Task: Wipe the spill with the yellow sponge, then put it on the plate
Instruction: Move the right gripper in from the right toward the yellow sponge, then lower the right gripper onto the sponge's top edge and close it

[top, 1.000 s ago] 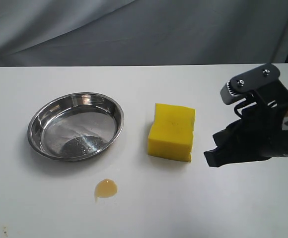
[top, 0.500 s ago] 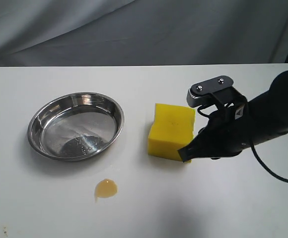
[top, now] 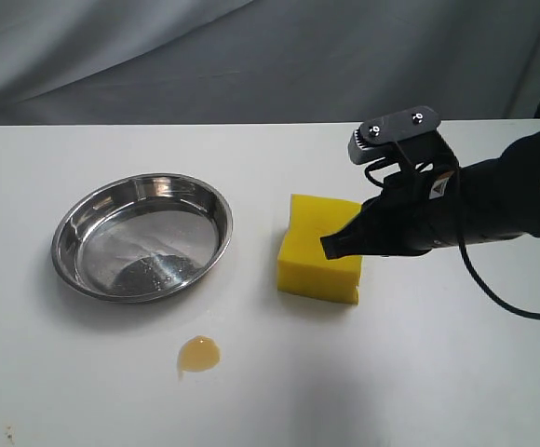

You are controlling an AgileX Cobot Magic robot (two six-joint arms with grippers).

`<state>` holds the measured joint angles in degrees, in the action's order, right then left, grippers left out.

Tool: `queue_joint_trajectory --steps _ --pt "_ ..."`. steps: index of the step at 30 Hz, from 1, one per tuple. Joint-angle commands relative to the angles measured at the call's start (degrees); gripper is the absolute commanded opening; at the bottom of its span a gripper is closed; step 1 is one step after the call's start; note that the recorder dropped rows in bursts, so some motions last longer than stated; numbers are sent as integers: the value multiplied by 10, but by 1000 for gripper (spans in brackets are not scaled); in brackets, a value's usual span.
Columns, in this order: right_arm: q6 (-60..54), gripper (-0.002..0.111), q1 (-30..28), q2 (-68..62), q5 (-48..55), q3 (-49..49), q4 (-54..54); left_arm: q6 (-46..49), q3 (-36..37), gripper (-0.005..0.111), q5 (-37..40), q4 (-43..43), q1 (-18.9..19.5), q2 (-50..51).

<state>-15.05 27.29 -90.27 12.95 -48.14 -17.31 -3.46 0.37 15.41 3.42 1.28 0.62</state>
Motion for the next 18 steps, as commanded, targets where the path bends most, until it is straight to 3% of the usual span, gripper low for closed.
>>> queue_joint_trajectory --steps 1,15,18 --pt "-4 0 1 0 -15 -3 -2 -5 -4 0 -5 1 1 -1" --pt "-4 1 1 0 -17 -3 -2 -5 -4 0 -5 1 1 -1" --pt "-4 12 1 0 -17 -3 10 -5 -4 0 -5 1 1 -1"
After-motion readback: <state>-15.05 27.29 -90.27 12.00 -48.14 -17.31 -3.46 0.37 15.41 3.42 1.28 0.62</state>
